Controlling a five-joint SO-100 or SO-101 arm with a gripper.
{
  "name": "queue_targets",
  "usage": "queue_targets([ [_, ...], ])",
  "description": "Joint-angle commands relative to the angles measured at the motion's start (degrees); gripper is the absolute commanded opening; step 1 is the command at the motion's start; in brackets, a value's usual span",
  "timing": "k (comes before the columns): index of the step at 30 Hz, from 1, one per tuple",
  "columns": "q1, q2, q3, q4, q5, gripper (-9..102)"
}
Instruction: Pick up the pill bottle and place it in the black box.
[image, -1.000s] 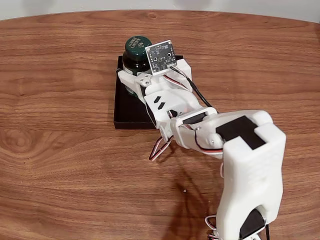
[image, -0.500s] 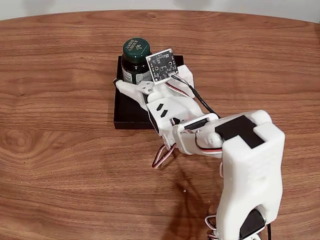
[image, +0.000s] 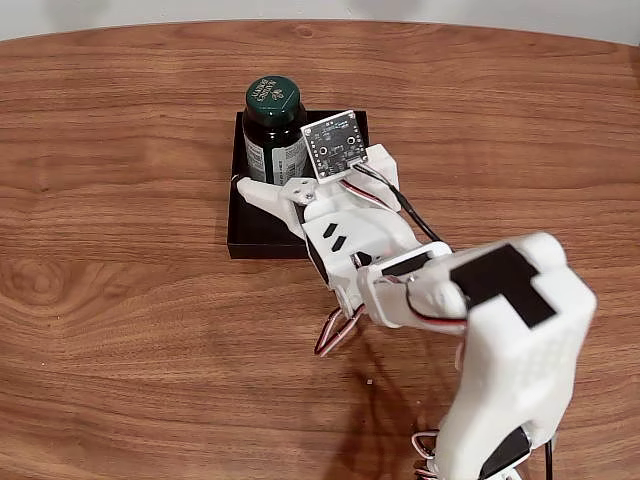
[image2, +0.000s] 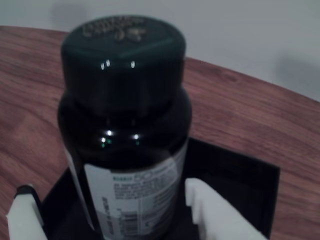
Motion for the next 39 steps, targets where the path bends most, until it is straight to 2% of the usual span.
queue_targets([
  [1, 1.85, 11.25, 2.72, 0.88, 0.79, 33],
  [6, 3.96, 21.80, 9.23, 5.89, 0.97, 31],
  [12, 7.65, 38.85, 13.71, 20.74, -0.79, 28],
  [19, 11.95, 48.87, 15.47, 29.79, -2.20, 28],
  [25, 12.92, 55.46, 22.06, 32.96, -2.90, 28],
  [32, 14.41, 65.13, 27.51, 41.92, -8.53, 27],
  [39, 16.17, 68.38, 34.72, 42.10, -11.43, 26],
])
